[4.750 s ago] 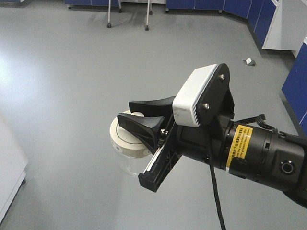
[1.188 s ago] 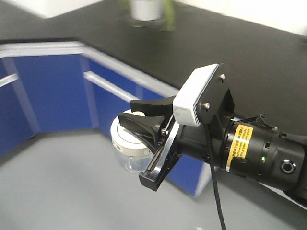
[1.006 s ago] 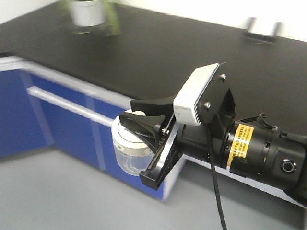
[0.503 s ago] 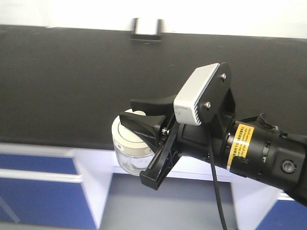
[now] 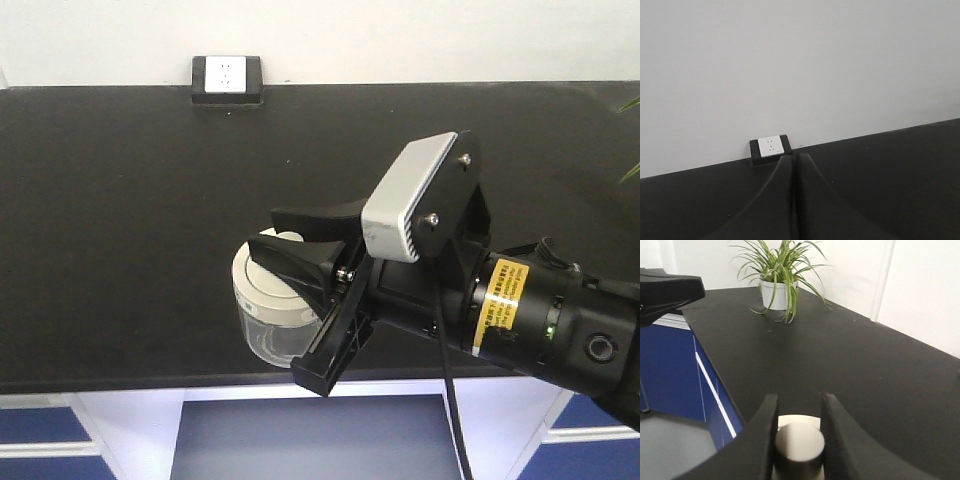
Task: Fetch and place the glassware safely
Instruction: 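Keep holding the jar while the base turns to face a black bench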
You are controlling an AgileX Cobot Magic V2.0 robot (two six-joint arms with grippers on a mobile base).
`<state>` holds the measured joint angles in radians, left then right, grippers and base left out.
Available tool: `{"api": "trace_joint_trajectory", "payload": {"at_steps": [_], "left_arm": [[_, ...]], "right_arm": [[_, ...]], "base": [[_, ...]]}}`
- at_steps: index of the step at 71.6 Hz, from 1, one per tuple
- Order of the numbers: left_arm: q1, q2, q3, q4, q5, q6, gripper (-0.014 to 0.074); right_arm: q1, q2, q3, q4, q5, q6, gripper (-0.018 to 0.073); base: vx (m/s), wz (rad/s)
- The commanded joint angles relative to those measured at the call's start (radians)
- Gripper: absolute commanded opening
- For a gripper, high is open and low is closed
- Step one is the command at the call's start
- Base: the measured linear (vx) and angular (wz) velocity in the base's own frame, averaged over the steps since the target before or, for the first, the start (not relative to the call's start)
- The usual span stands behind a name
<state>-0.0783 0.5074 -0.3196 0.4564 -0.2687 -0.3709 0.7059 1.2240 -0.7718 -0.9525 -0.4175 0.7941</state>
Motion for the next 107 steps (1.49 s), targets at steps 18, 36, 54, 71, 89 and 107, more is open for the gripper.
{"api": "trace_joint_trajectory", "payload": {"at_steps": [18,36,54,71,89,107], "left_arm": [[-0.006,0.005,-0.029,-0.012,-0.062,-0.010,-0.0007],[-0.006,0.005,-0.029,-0.012,-0.062,-0.010,-0.0007],[-0.006,0.005,-0.029,-0.012,-0.062,-0.010,-0.0007],[-0.006,0.005,-0.029,-0.012,-0.062,-0.010,-0.0007],[-0.006,0.005,-0.029,-0.012,-0.062,-0.010,-0.0007],[-0.006,0.005,-0.029,-0.012,-0.062,-0.010,-0.0007]], "right_arm": [[-0.004,-0.030,-0.033,0.029,-0.066,0.000,0.0000],[-0.004,-0.030,-0.033,0.029,-0.066,0.000,0.0000],[-0.004,-0.030,-0.033,0.029,-0.066,0.000,0.0000],[-0.004,-0.030,-0.033,0.029,-0.066,0.000,0.0000],[-0.004,-0.030,-0.033,0.029,-0.066,0.000,0.0000],[-0.004,-0.030,-0.033,0.029,-0.066,0.000,0.0000]], "base": [[0.19,0.01],[0.14,0.02],[0.08,0.05],[0.06,0.05],[0.05,0.04],[0.04,0.03]]}}
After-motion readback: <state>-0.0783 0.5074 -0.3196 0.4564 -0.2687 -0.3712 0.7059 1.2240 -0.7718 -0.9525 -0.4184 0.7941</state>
